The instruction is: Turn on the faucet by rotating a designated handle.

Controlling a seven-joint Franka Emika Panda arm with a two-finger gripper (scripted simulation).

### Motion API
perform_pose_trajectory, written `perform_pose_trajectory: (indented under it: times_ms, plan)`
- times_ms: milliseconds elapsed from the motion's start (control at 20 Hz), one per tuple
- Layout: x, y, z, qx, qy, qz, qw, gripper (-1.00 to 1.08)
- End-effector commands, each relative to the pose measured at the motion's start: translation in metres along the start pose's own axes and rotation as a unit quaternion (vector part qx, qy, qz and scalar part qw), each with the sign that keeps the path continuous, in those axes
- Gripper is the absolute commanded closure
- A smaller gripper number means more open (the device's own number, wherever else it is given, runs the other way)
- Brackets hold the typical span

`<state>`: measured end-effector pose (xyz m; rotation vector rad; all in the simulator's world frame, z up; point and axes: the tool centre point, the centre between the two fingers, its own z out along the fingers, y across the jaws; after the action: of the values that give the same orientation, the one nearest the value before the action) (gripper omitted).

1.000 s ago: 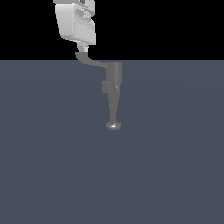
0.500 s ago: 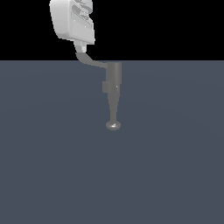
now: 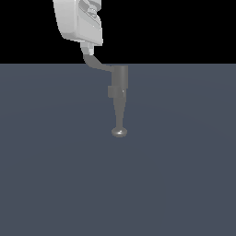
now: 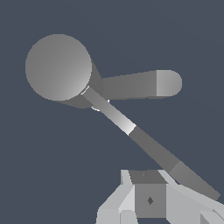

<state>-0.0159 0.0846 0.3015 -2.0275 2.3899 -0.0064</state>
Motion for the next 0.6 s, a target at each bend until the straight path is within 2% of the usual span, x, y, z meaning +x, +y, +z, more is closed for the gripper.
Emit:
perform_pose_trajectory:
  times_ms: [0,550]
  plan:
    - [0.010,0.007,0.001,-0.002,0.001,0.003,1.0000,1.08]
    - [0.036,0.035,0.001,-0.004,0.001,0.002,1.0000,1.08]
